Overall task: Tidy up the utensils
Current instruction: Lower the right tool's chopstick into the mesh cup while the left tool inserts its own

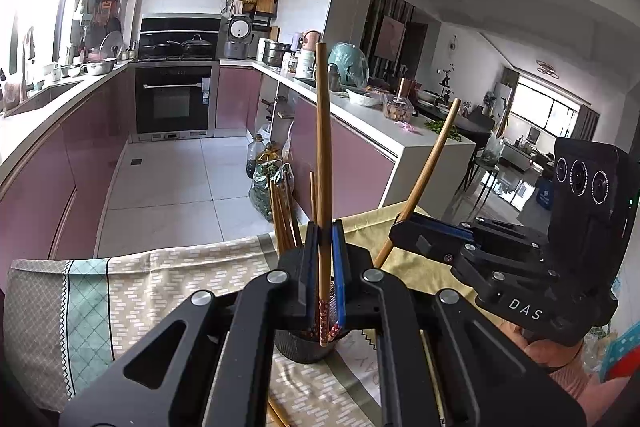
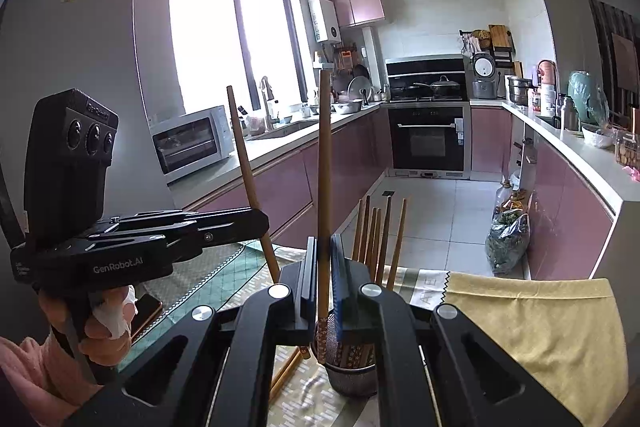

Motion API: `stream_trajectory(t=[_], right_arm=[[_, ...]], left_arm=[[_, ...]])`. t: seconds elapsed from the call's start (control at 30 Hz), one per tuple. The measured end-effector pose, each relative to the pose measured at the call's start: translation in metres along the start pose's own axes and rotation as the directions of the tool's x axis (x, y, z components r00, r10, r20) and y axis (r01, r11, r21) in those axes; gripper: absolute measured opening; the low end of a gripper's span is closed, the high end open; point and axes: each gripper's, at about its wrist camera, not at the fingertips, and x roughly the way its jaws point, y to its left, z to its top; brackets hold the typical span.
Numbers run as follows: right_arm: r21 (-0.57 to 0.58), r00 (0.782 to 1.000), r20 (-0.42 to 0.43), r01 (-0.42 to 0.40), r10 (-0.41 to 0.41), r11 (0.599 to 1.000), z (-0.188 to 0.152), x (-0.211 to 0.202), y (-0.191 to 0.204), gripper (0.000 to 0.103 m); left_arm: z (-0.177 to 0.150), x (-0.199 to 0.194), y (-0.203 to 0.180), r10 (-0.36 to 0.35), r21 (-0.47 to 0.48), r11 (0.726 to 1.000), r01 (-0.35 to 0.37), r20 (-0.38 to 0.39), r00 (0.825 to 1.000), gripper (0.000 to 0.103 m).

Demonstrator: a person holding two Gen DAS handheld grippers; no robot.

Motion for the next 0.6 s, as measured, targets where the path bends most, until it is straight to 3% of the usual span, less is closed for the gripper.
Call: stream_trajectory(t=[0.6], right_arm=[[0.014, 0.999, -0.027, 0.029, -0.029, 0.999, 0.001, 0.025, -0.008, 0.006]], left_arm=[[-0.008, 0.023, -0.019, 0.03, 0.01, 0.999, -0.03, -0.012, 0.999, 0.008]])
